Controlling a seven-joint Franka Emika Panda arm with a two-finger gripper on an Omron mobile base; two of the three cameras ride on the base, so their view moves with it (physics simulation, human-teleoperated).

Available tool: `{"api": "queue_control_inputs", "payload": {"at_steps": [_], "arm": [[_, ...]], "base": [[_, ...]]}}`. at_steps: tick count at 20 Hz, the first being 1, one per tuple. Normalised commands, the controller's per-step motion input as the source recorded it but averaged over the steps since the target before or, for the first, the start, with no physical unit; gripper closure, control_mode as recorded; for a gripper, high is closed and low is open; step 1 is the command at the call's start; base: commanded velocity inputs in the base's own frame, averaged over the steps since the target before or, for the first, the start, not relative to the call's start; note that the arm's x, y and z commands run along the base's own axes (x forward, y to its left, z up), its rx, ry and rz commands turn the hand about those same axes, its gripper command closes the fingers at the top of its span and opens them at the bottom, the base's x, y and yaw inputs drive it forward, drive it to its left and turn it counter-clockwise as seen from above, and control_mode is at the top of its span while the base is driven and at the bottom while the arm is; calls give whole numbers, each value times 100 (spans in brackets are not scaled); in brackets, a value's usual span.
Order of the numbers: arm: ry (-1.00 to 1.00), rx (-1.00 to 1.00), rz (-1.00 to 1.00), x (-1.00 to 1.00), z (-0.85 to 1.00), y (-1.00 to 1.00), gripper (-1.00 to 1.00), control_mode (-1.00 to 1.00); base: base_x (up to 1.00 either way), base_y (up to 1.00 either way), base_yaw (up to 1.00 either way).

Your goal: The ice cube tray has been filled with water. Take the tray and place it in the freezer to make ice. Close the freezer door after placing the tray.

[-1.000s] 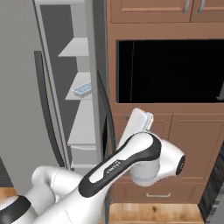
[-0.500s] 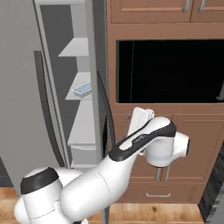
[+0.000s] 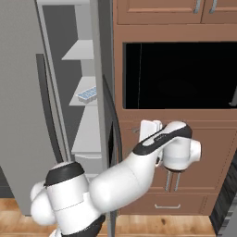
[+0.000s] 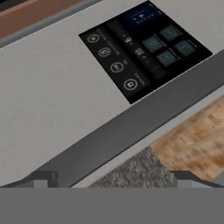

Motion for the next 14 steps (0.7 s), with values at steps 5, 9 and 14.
{"api": "queue_control_inputs", "payload": {"at_steps": [5,9,14], "arm": [[-9,-3,7,0,-38,1,-100,-100],[-11,-1,6,0,-36,18,-100,-100],[-9,0,2,0,-32,32,-100,-100]], "base": [[0,0,0],[0,0,0],[0,0,0]]}}
